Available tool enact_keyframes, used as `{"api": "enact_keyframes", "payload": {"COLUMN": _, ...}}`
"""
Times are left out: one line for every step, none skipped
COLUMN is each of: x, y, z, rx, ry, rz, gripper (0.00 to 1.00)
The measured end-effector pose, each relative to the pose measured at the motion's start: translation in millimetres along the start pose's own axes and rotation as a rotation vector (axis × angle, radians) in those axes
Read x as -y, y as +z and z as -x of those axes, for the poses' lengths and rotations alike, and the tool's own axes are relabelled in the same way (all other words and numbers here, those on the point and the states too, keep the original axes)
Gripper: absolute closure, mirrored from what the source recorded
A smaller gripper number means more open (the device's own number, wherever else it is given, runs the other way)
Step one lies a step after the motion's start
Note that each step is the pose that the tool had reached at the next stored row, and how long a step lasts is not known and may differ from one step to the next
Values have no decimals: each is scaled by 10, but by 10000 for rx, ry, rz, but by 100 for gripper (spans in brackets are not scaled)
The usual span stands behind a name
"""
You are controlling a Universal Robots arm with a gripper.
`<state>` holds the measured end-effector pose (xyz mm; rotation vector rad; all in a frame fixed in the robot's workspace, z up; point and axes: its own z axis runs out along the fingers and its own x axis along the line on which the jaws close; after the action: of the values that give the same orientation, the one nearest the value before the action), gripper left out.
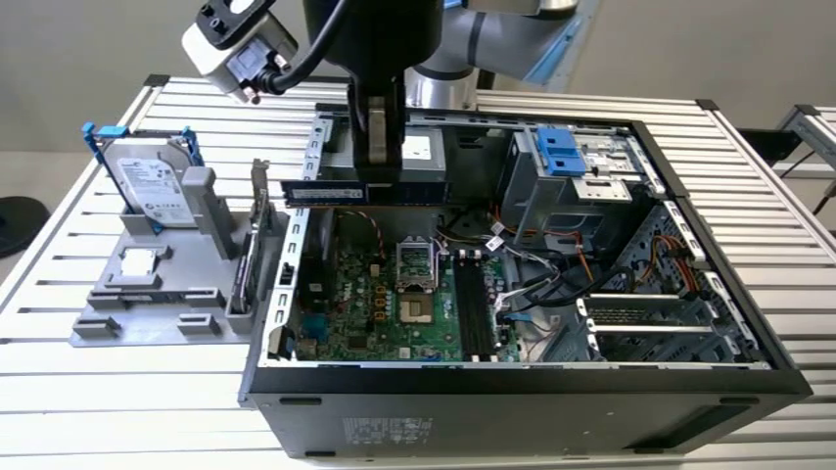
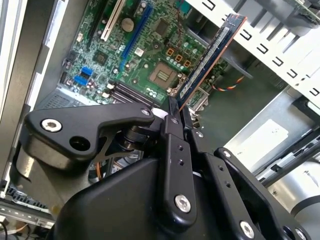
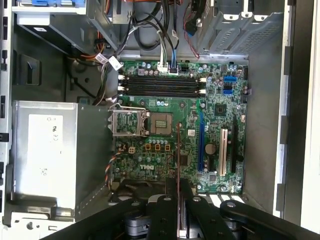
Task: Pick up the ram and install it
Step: 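Pick up the ram and move it above insertion slot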
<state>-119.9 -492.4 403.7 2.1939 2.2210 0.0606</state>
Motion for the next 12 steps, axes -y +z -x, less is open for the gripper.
{"api": "enact_keyframes", "payload": {"x": -8, "y": 0, "z": -1, "rx": 0, "ry": 0, "rz": 0, "gripper": 100}}
{"api": "enact_keyframes", "payload": {"x": -17, "y": 1, "z": -1, "rx": 0, "ry": 0, "rz": 0, "gripper": 100}}
{"api": "enact_keyframes", "payload": {"x": -26, "y": 1, "z": -1, "rx": 0, "ry": 0, "rz": 0, "gripper": 100}}
{"api": "enact_keyframes", "payload": {"x": -35, "y": 1, "z": -2, "rx": 0, "ry": 1, "rz": 0, "gripper": 100}}
{"api": "enact_keyframes", "payload": {"x": -44, "y": 1, "z": -2, "rx": 1, "ry": 0, "rz": -1, "gripper": 100}}
{"api": "enact_keyframes", "payload": {"x": -53, "y": 2, "z": -2, "rx": 0, "ry": 1, "rz": 0, "gripper": 100}}
{"api": "enact_keyframes", "payload": {"x": -61, "y": 3, "z": -3, "rx": 0, "ry": 0, "rz": 0, "gripper": 100}}
{"api": "enact_keyframes", "payload": {"x": -71, "y": 3, "z": -3, "rx": 0, "ry": 0, "rz": 0, "gripper": 100}}
{"api": "enact_keyframes", "payload": {"x": -79, "y": 3, "z": -3, "rx": 0, "ry": 0, "rz": 0, "gripper": 100}}
{"api": "enact_keyframes", "payload": {"x": -88, "y": 4, "z": -3, "rx": -1, "ry": 0, "rz": 0, "gripper": 100}}
{"api": "enact_keyframes", "payload": {"x": -96, "y": 4, "z": -3, "rx": 0, "ry": 0, "rz": -1, "gripper": 100}}
{"api": "enact_keyframes", "payload": {"x": -104, "y": 4, "z": -4, "rx": 1, "ry": 0, "rz": -1, "gripper": 100}}
